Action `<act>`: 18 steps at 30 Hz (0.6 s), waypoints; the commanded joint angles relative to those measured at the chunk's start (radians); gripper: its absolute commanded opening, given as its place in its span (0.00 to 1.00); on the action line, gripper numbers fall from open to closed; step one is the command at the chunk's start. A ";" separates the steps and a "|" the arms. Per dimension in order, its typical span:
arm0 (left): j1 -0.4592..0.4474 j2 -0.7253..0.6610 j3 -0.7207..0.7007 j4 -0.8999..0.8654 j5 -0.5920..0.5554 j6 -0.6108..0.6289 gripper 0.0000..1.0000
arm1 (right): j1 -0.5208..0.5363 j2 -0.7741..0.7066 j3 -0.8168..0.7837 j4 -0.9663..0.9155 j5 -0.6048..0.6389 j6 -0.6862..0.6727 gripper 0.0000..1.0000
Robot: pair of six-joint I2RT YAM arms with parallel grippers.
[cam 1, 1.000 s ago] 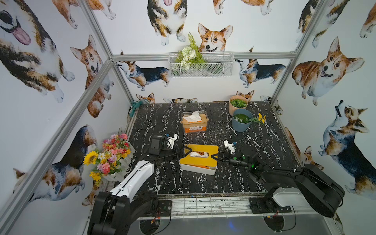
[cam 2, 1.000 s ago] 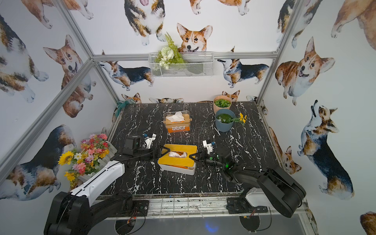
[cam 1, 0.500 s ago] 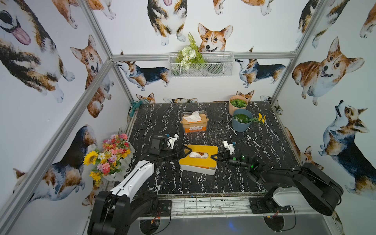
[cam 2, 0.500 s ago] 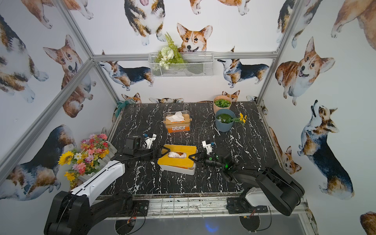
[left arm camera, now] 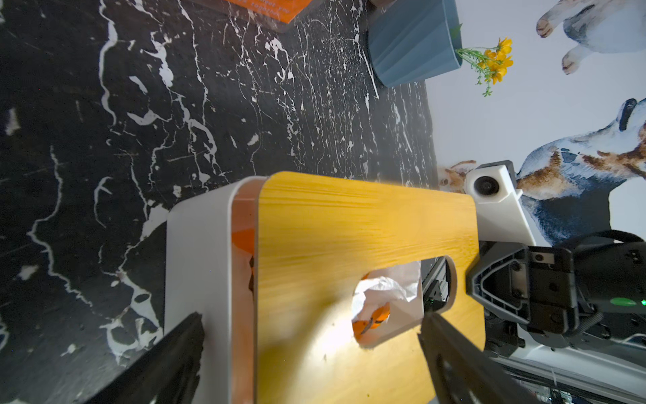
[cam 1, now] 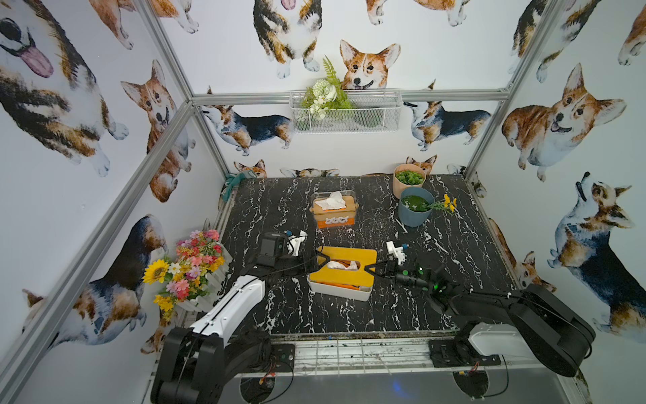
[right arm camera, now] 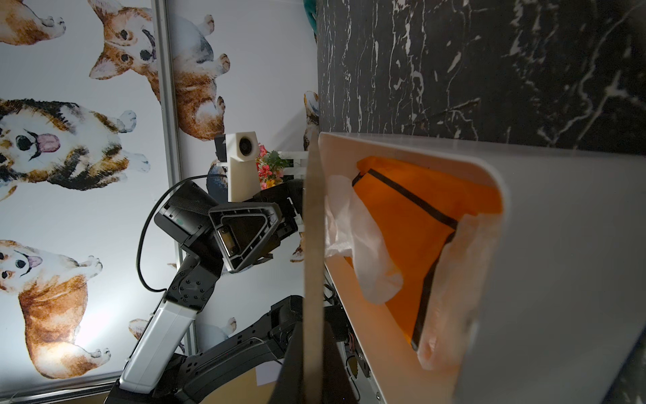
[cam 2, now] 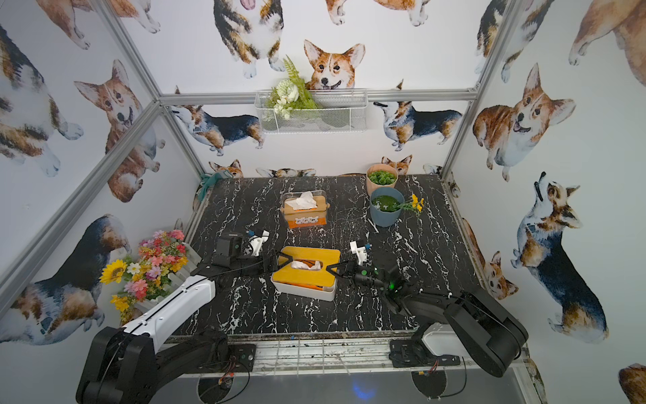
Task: Put the tissue paper into the tissue box
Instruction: Close the box lid on the tissue box.
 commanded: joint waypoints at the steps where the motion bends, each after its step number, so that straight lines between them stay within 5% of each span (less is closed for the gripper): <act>1: -0.002 0.005 -0.007 0.020 0.003 0.009 1.00 | 0.000 0.002 -0.003 0.036 -0.002 -0.020 0.00; 18: -0.006 0.010 -0.010 0.025 0.005 0.007 1.00 | 0.012 0.037 -0.003 0.090 -0.014 -0.002 0.00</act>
